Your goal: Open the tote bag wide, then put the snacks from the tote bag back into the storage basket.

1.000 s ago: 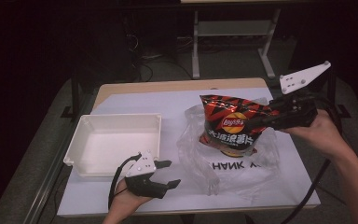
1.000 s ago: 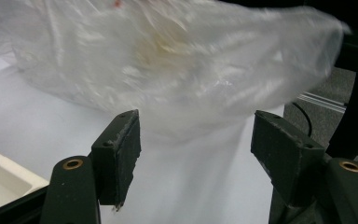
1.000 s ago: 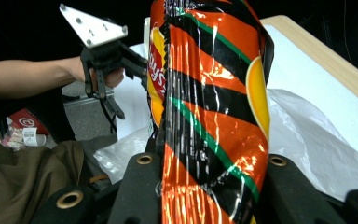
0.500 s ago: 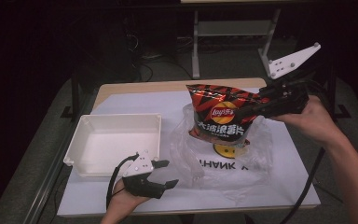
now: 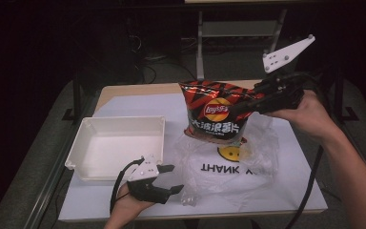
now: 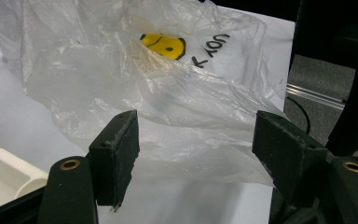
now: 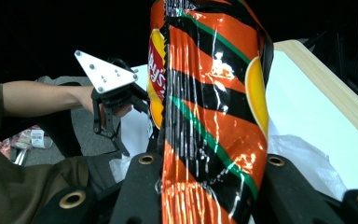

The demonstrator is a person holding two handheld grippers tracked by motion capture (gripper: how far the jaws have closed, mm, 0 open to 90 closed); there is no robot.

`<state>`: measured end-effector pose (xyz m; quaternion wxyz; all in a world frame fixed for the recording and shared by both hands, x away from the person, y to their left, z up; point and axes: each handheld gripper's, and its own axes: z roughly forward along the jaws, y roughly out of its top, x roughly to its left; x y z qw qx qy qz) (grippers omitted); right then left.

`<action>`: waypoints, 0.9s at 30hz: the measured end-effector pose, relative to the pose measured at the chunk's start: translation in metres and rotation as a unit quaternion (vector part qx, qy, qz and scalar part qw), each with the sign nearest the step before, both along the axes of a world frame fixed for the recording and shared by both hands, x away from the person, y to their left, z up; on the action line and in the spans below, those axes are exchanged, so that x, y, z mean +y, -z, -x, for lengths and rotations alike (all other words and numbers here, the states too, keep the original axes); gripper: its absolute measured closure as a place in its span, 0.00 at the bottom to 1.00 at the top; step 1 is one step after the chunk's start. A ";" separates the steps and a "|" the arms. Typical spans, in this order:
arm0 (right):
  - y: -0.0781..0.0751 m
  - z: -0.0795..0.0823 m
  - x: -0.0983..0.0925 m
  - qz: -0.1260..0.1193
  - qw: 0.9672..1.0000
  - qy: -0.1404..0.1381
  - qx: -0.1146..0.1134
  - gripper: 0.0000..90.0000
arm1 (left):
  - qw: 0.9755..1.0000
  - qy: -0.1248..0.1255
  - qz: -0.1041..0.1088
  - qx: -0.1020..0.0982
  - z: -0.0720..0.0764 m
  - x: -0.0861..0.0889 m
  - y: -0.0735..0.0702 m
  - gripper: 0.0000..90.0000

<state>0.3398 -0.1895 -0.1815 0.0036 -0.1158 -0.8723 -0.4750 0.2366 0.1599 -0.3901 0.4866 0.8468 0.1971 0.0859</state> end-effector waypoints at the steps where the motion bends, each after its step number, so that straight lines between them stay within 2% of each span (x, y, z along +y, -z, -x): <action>1: 0.000 -0.001 0.003 0.000 1.000 -0.001 0.000 0.80 | 1.000 0.001 -0.001 0.000 0.000 0.000 0.000 0.35; 13: -0.006 -0.014 0.040 0.000 1.000 -0.025 0.001 0.80 | 1.000 0.007 0.000 0.002 0.002 -0.001 0.002 0.35; 19: -0.006 -0.019 0.057 -0.001 0.999 -0.035 0.008 0.80 | 1.000 0.012 -0.002 -0.001 0.001 0.000 0.002 0.34; 27: -0.008 -0.023 0.076 0.001 0.999 -0.043 0.005 0.80 | 1.000 0.013 -0.007 0.000 0.001 0.001 0.004 0.34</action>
